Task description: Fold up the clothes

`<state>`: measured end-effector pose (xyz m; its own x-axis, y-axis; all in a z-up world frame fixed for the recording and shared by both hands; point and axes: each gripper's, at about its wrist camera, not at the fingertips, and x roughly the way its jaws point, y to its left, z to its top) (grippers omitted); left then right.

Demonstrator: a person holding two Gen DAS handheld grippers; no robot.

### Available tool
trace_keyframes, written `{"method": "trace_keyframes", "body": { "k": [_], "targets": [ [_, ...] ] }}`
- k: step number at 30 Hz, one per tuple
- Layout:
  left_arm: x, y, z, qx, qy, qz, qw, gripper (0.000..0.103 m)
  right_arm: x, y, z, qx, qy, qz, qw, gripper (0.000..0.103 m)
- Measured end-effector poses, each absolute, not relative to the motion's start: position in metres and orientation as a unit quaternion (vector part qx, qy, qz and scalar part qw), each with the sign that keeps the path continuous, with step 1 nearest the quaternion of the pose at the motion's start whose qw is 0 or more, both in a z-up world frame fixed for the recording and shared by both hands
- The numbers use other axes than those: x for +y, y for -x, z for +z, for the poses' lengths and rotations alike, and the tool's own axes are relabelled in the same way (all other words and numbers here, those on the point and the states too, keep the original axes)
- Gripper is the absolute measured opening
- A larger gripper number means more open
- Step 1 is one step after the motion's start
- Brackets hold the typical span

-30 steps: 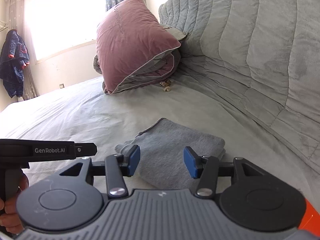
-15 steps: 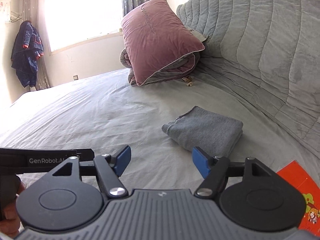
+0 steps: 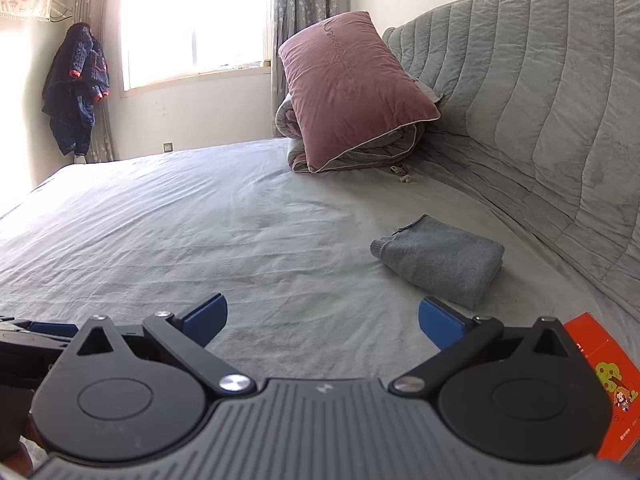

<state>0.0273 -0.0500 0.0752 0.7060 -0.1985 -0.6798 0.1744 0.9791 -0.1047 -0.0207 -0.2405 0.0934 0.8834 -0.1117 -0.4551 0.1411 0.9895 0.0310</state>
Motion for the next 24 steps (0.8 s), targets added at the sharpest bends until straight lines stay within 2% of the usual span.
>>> {"method": "trace_keyframes", "body": {
  "k": [13, 19, 24],
  "targets": [
    [0.005, 0.003, 0.014, 0.382, 0.021, -0.034, 0.923, 0.102, -0.191, 0.019, 0.032, 0.275, -0.012, -0.056, 0.960, 0.103],
    [0.002, -0.015, -0.024, 0.416, 0.001, -0.027, 0.909, 0.102, -0.174, 0.008, -0.003, 0.302, -0.002, -0.036, 0.952, 0.103],
    [0.008, -0.026, -0.037, 0.404, -0.004, 0.001, 0.915, 0.102, -0.166, -0.008, -0.021, 0.312, 0.005, -0.024, 0.950, 0.103]
  ]
}}
